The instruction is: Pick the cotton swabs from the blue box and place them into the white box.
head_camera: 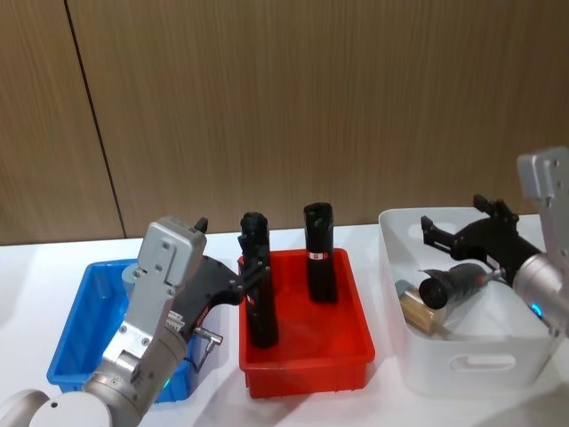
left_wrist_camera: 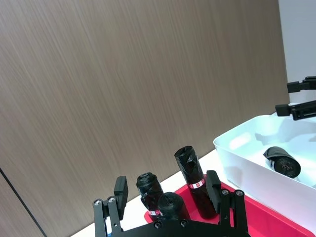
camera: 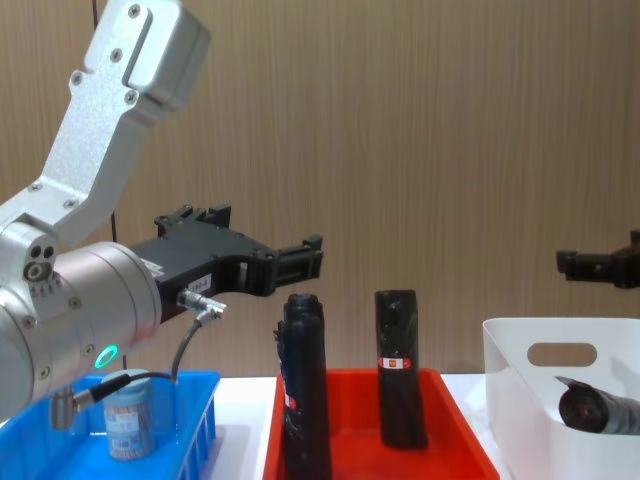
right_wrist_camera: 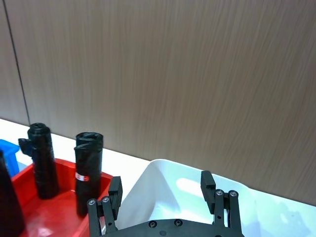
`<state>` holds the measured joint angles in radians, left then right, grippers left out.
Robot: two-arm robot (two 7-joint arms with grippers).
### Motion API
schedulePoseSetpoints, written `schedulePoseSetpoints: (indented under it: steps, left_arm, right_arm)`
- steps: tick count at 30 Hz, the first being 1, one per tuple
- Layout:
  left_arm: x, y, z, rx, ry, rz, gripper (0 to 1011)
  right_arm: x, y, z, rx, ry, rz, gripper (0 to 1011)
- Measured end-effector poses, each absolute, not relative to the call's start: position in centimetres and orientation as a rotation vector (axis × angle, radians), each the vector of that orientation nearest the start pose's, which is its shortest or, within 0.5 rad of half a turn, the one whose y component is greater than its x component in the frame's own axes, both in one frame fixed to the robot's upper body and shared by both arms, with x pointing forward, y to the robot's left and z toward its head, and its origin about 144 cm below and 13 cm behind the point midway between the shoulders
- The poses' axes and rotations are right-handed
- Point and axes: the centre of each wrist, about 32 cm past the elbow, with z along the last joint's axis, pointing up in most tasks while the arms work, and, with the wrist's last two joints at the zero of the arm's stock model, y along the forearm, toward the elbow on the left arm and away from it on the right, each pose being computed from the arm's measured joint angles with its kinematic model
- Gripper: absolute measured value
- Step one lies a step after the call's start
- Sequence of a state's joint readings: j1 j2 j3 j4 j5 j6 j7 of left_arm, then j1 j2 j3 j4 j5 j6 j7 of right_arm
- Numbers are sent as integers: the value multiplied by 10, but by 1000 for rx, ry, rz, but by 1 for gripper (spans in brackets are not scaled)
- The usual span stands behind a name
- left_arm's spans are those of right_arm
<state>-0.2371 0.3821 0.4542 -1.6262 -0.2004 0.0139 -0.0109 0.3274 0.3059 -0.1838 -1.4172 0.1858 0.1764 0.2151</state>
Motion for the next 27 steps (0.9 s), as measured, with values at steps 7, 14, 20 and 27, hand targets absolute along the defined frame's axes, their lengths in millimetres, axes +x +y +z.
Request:
schedulePoseSetpoints:
  steps: [7, 14, 20, 27]
  left_arm:
    - [492, 198, 1204, 61, -268, 1124, 1004]
    - [492, 198, 1204, 61, -267, 1124, 1004]
    - [492, 198, 1204, 61, -268, 1124, 1004]
    - [492, 198, 1204, 61, -267, 1124, 1004]
  right_arm:
    - [526, -268, 1204, -133, -82, -1245, 1002]
    - [508, -261, 1199, -100, -87, -1241, 1002]
    - [491, -255, 1195, -68, -89, -1237, 1002]
    - [468, -246, 1191, -23, -84, -1232, 1002]
